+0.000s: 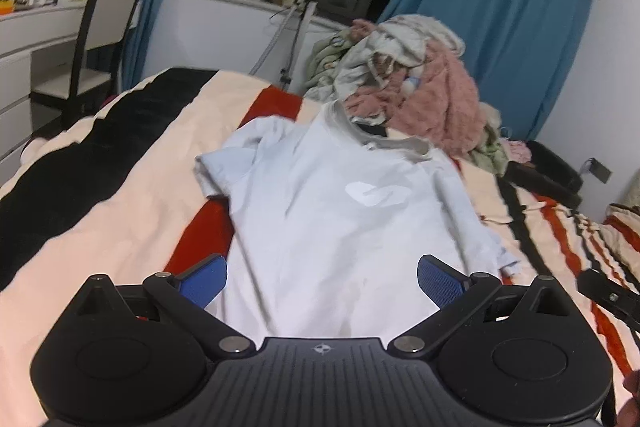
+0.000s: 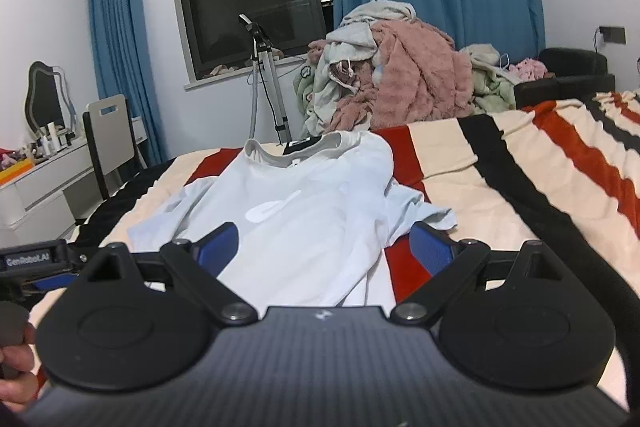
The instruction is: Fold clothes
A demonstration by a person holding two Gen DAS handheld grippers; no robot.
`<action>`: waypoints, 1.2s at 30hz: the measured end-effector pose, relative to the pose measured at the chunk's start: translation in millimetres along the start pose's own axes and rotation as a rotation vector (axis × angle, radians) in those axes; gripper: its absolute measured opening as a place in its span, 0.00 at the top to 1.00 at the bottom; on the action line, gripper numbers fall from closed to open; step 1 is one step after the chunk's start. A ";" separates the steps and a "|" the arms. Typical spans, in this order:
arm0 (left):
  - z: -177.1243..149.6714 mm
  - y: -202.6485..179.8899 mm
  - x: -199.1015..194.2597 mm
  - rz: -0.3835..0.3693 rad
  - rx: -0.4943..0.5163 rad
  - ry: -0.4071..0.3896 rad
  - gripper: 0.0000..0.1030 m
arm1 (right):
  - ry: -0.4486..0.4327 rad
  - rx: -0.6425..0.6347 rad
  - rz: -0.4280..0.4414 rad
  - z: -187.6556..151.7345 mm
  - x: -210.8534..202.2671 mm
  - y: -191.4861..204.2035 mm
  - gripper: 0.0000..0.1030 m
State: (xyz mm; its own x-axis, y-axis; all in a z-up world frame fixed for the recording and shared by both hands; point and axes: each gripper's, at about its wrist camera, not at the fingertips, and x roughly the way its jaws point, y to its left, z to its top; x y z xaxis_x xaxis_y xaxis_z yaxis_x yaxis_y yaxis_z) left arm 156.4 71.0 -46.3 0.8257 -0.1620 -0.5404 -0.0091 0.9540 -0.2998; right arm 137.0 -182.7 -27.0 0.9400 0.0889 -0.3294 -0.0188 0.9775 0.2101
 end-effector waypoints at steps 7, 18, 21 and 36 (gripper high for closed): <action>29.5 43.0 58.0 0.110 -0.152 0.056 0.02 | 0.097 0.080 -0.020 -7.9 17.1 -16.4 0.09; 81.0 121.4 154.2 0.122 -0.379 -0.029 0.28 | 0.177 0.207 -0.014 -21.3 68.3 -41.6 0.09; 91.3 125.7 175.0 0.105 -0.346 -0.038 0.43 | 0.197 0.250 -0.014 -25.0 82.9 -48.6 0.09; 185.9 89.9 217.0 0.251 0.123 -0.003 1.00 | 0.258 0.291 -0.019 -37.1 116.0 -54.5 0.09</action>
State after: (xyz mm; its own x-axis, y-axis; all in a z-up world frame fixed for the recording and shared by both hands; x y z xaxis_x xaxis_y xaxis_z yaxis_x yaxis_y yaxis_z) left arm 439.6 168.5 -44.4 0.8077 0.0839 -0.5835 -0.1452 0.9876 -0.0590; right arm 234.5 -218.6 -110.8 0.8221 0.1527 -0.5485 0.1301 0.8875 0.4420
